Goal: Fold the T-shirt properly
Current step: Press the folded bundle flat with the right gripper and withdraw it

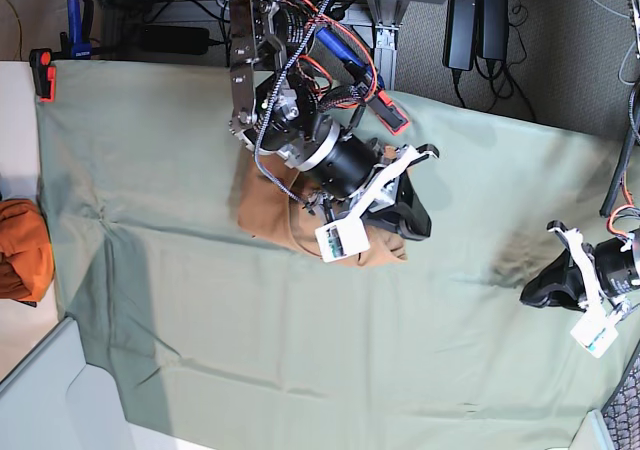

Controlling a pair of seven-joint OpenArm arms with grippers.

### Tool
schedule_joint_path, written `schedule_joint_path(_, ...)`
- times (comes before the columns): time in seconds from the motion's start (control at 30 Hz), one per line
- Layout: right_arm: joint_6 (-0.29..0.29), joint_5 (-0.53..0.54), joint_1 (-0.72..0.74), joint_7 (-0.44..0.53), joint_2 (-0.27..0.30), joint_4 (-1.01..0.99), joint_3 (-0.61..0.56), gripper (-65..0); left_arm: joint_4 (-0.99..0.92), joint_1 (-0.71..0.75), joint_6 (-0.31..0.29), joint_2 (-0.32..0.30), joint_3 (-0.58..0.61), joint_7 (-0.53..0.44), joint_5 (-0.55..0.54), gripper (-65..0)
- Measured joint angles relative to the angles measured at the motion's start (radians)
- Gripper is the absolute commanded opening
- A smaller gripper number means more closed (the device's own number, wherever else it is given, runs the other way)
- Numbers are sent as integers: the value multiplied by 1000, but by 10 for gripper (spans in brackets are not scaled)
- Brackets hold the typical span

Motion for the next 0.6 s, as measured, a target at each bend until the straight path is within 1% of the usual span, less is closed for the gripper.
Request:
schedule_joint_path(0.13, 0, 3, 2, 0, 0, 0, 0, -650, 0, 0, 0, -1, 0, 0, 1, -650)
schedule_joint_path(0.23, 0, 2, 2, 0, 0, 0, -1, -650, 0, 0, 0, 0, 0, -23, 0, -650)
schedule_joint_path(0.37, 0, -38, 2, 0, 10, 0, -1, -650, 0, 0, 0, 0, 0, -24, 20, -650)
schedule_joint_path(0.43, 0, -63, 2, -1, 33, 0, -1, -650, 0, 0, 0, 0, 0, -25, 76, -650)
schedule_joint_path(0.5, 0, -67, 2, 0, 71, 0, 2, -650, 0, 6, 0, -1, 0, -24, 116, -650)
schedule_joint_path(0.6, 0, -75, 2, -2, 123, 0, 30, -650, 0, 54, 0, -24, 0, -26, 118, -650)
